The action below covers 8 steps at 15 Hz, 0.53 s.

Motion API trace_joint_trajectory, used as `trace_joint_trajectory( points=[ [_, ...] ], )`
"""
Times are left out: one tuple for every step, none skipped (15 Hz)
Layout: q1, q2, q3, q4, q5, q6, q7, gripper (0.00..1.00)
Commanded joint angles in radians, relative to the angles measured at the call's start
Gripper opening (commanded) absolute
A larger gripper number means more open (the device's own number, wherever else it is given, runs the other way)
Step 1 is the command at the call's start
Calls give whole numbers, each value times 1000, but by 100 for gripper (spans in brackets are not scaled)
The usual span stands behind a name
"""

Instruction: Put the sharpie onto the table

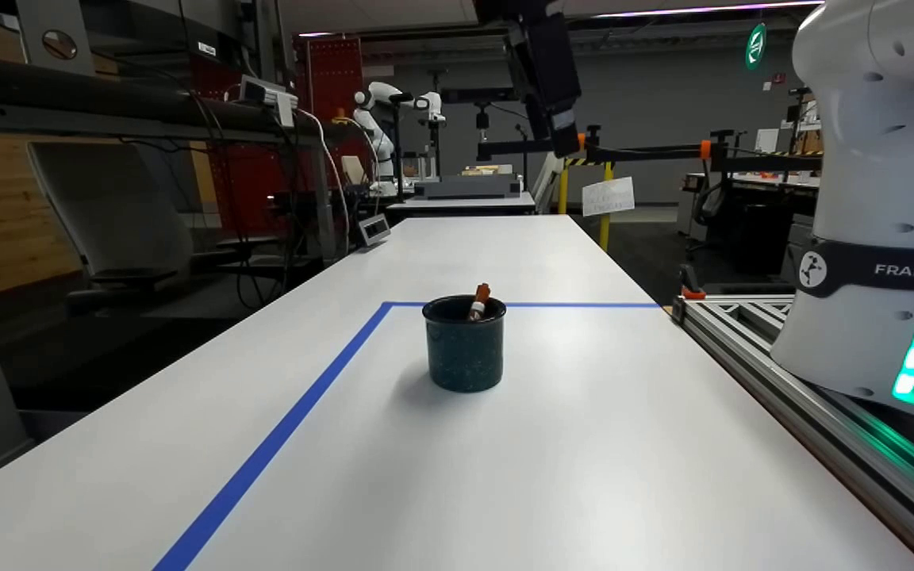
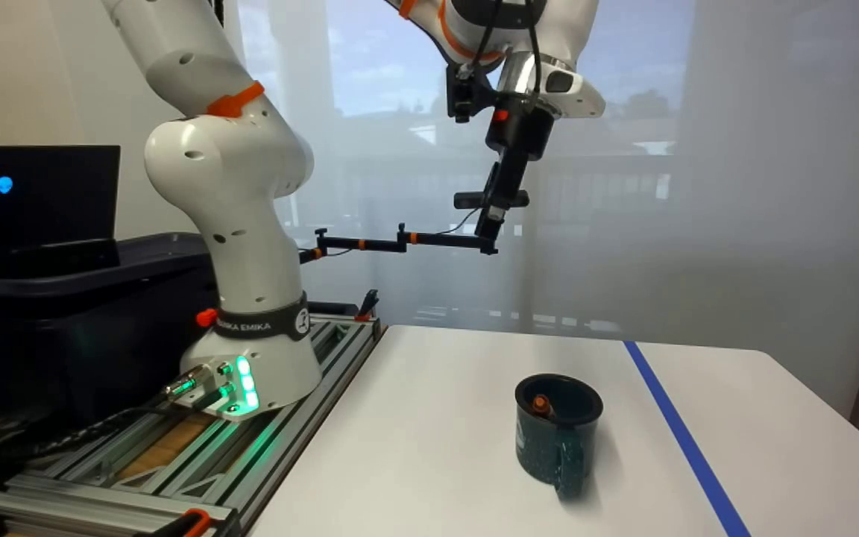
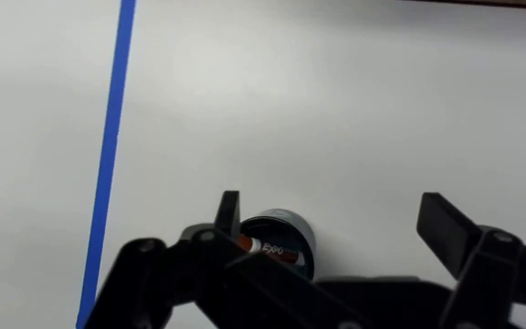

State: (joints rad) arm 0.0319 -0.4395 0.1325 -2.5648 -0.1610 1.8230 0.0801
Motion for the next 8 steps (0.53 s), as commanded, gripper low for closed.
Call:
trace_joint_trajectory(
  points=[
    [12,47,-14,-32,-145,100,-94,100],
    [14,64,-16,-44,-181,148,-111,100],
    [11,89,-19,-59,-222,224,-123,100],
    [5,111,-19,-72,-265,287,-127,100],
    [-1,134,-22,-81,-302,344,-126,100],
    [-7,156,-26,-87,-336,396,-125,100],
    [-10,174,-30,-92,-362,439,-128,100],
    [-13,192,-38,-94,-379,480,-134,100]
  ],
)
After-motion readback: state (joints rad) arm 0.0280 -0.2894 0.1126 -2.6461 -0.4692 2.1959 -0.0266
